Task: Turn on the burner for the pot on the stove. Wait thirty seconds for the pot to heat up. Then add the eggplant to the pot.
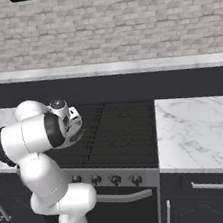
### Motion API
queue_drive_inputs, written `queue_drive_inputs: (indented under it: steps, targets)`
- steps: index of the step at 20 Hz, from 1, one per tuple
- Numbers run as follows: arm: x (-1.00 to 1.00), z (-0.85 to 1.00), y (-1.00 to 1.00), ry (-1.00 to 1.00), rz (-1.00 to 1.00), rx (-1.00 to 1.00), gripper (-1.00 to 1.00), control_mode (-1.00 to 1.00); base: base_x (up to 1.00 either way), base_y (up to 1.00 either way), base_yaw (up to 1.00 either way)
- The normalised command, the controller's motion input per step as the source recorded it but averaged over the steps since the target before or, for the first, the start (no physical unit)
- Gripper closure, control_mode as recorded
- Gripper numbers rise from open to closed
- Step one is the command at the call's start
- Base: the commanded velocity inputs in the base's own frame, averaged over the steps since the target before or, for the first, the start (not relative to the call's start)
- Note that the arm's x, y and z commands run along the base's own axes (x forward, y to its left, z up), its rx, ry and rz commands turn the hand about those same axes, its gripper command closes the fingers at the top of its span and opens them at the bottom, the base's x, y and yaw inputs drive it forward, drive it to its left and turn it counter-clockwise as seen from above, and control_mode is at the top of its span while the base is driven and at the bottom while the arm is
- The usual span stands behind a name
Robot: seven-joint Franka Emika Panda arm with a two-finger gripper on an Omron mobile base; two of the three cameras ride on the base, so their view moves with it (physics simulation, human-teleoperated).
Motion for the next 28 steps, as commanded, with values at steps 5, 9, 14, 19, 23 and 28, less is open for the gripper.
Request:
queue_drive_inputs:
  steps: [5, 9, 14, 19, 23, 28]
  targets:
    - [0.14, -0.34, 0.12, -0.04, 0.0, 0.0, 1.0, -1.0, 0.0, 0.0, 0.0]
    - [0.0, -0.43, 0.21, -0.03, 0.0, 0.0, 1.0, -1.0, 0.0, 0.0, 0.0]
    - [-0.02, -0.04, 0.08, -0.09, 0.0, 0.0, -1.0, -1.0, 0.0, 0.0, 0.0]
    - [-0.31, 0.28, -0.02, -0.1, 0.0, 0.0, -1.0, -1.0, 0.0, 0.0, 0.0]
    - [-0.32, 0.91, -0.19, -0.04, 0.0, 0.0, -1.0, -1.0, 0.0, 0.0, 0.0]
    - [0.0, 0.96, -0.07, 0.02, 0.0, 0.0, -1.0, -1.0, 0.0, 0.0, 0.0]
